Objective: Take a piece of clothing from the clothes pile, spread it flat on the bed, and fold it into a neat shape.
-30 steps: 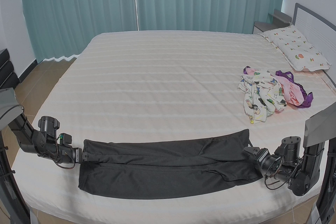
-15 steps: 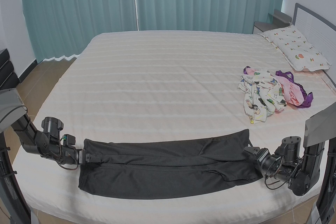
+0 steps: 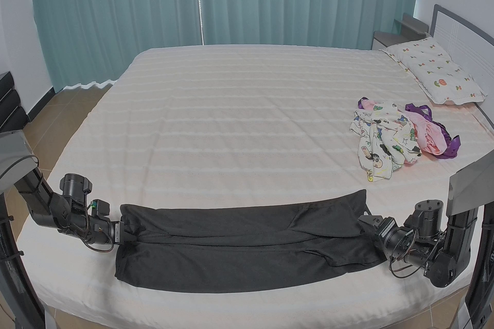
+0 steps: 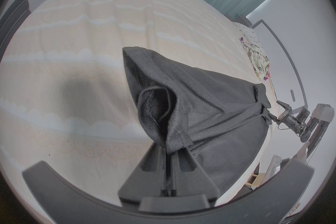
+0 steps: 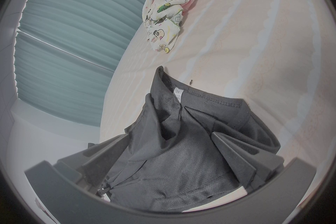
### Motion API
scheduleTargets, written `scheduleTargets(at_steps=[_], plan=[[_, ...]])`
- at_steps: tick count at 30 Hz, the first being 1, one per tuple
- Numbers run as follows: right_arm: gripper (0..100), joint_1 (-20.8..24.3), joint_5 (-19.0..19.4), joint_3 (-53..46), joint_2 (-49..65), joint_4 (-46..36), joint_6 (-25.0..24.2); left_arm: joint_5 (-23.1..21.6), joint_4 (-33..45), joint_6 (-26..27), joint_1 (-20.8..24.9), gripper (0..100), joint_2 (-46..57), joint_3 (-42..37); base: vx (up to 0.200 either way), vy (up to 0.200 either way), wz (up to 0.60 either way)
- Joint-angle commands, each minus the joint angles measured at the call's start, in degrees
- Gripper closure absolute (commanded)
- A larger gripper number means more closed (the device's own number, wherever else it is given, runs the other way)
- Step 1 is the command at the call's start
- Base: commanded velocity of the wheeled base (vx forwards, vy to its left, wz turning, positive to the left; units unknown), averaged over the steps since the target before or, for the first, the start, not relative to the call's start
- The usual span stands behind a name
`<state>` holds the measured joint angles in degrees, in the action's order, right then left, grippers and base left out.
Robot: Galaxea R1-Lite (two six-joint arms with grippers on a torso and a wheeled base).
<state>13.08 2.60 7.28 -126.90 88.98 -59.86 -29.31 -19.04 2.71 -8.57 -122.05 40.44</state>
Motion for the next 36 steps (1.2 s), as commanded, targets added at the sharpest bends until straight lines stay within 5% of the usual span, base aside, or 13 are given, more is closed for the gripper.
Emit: scheduleTargets(at_steps=[1, 12, 26, 36], plan=[[0, -0.1, 0.3, -0.1, 0.1, 0.6, 0.0, 0.1, 0.1, -0.2, -1.5, 100, 1.8, -0.2, 0.0, 0.0, 0.0], [0, -0.2, 0.4, -0.1, 0.1, 0.6, 0.0, 0.2, 1.4, -0.2, -9.4, 100, 2.3, 2.9, 0.0, 0.0, 0.0], [0, -0.2, 0.4, -0.1, 0.0, 0.6, 0.0, -3.9, 15.5, 0.0, -18.8, 100, 5.6, 11.2, 0.0, 0.0, 0.0], [0, -1.1, 0.5, 0.2, 0.3, 0.6, -0.1, -8.0, 32.5, 2.7, -26.9, 100, 8.8, 20.6, 0.0, 0.0, 0.0]])
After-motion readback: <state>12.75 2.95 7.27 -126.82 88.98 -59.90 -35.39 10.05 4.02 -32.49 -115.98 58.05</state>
